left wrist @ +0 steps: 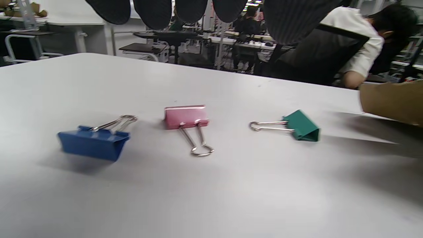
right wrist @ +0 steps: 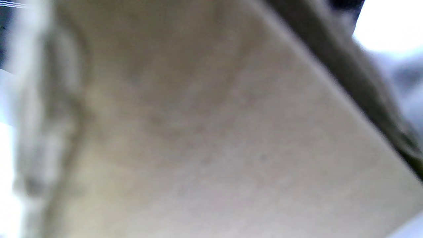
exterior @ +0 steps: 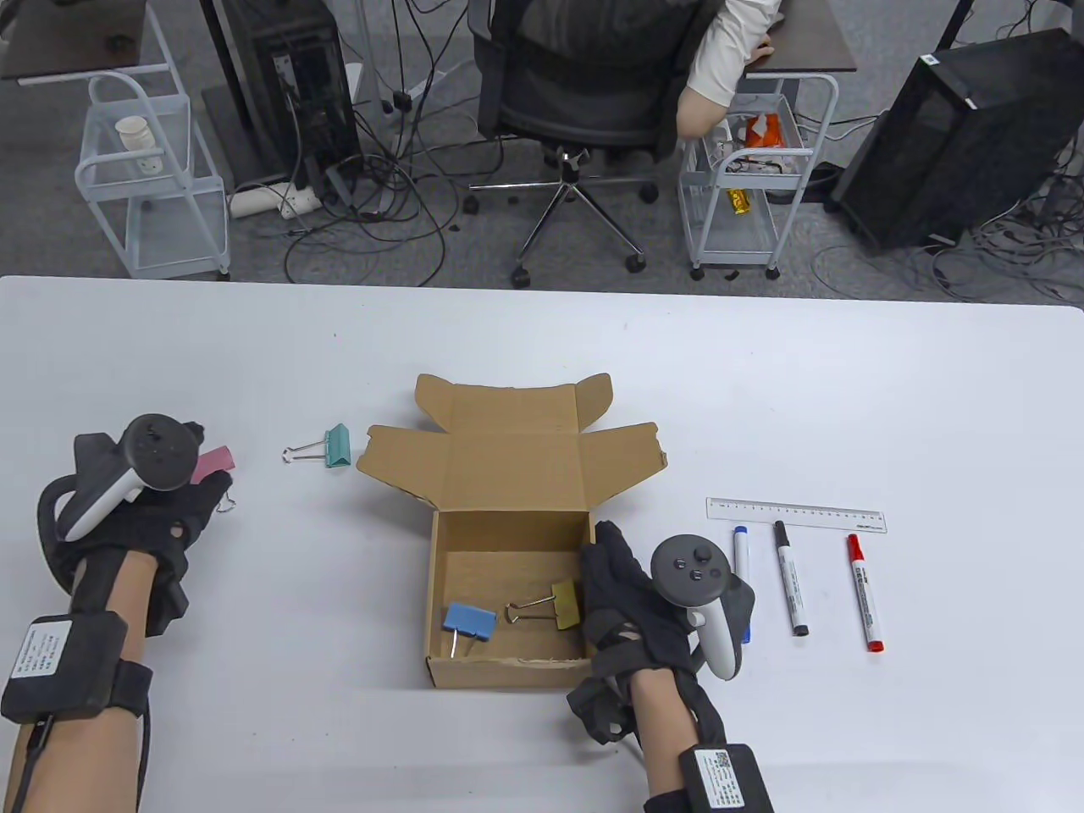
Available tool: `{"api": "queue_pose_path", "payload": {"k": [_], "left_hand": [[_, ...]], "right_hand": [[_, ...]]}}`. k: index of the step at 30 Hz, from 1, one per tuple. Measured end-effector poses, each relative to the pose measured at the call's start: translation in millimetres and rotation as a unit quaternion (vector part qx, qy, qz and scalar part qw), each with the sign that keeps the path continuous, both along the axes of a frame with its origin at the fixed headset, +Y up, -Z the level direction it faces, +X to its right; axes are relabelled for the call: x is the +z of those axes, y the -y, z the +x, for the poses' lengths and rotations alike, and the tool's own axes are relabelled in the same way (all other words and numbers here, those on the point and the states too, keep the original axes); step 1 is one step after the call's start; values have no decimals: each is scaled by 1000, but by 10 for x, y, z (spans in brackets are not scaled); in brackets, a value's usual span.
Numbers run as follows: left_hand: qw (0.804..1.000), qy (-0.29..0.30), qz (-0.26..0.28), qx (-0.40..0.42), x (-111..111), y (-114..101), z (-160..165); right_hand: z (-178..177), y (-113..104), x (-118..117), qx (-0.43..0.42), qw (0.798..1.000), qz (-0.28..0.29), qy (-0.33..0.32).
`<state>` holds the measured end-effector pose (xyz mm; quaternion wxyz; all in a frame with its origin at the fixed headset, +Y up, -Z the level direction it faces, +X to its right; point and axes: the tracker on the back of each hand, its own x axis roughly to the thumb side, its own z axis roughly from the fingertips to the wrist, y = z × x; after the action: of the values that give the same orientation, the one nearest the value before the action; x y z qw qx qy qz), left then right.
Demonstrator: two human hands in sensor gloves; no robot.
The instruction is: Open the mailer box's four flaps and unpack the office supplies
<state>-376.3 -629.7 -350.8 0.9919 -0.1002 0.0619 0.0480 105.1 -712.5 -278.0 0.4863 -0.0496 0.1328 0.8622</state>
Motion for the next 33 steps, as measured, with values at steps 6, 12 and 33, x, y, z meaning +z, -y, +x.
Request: {"api": "queue_pose_path", "payload": {"k": [6, 12, 33], "left_hand": [[996, 89, 32, 1, 163, -235, 628], [984, 172, 37, -1, 373, -384, 1285], [947, 296, -125, -5, 515, -14, 2978]], "right_hand": [[-1, 0, -2, -2, 1000, -1, -1], [-2, 2, -5, -4, 1000, -1, -2], [1, 19, 8, -29, 1000, -3, -5]]}}
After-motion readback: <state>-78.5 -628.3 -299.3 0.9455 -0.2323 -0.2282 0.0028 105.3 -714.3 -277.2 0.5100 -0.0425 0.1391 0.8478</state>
